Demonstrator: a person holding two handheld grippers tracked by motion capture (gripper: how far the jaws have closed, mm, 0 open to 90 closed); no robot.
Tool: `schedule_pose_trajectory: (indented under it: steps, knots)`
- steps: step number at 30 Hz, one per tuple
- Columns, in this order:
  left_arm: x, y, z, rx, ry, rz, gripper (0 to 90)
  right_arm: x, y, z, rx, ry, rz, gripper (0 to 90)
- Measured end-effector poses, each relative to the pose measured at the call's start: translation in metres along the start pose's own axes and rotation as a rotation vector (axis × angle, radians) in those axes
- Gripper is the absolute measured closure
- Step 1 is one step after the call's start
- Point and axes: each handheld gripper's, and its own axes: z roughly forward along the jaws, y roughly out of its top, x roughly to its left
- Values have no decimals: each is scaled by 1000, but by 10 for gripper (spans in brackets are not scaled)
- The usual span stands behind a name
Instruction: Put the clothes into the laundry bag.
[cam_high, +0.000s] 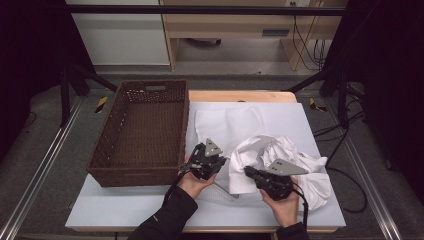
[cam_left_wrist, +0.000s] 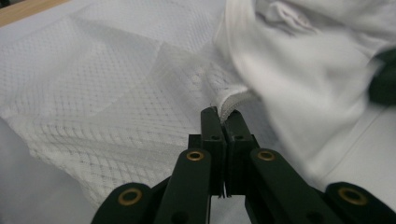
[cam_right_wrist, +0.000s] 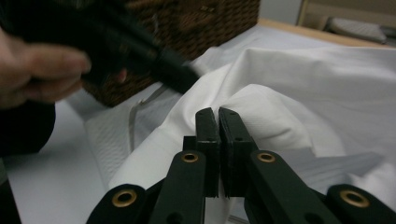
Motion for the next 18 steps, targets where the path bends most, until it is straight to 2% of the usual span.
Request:
schedule_pose_trajectory:
  steps: [3, 4, 6, 7, 8, 9, 10, 12, 14, 15, 17, 18]
  knots:
    - [-4, 6, -3, -11, -3, 5, 887, 7, -8, 23, 60, -2, -15, 879]
    - [-5, 7, -4, -10, -3, 7, 887, 7, -12, 37, 90, -12, -14, 878]
    - [-7, 9, -5, -24, -12, 8, 887, 5, -14, 43, 102, -21, -13, 877]
    - [-8, 9, -6, -29, -19, 3, 887, 3, -16, 51, 119, -38, -3, 877]
    - [-9, 9, -7, -34, -28, 0, 887, 0, -20, 62, 142, -76, 9, 873]
    - [-10, 7, -8, -40, -41, -5, 887, -1, -21, 65, 155, -98, 7, 869]
    - [-10, 7, -8, -40, -41, -5, 887, -1, -21, 65, 155, -98, 7, 869]
    - [-10, 5, -10, -42, -43, -5, 887, -4, -25, 74, 190, -161, 5, 858]
    - [-8, 2, -10, -43, -41, -12, 887, -5, -26, 74, 188, -160, 15, 844]
    - [-6, 0, -9, -40, -38, -16, 886, -5, -25, 69, 170, -121, 31, 821]
    - [-4, -2, -8, -37, -37, -20, 886, -4, -24, 65, 162, -111, 35, 802]
    - [-4, -4, -7, -34, -33, -20, 886, -3, -22, 51, 126, -75, 33, 734]
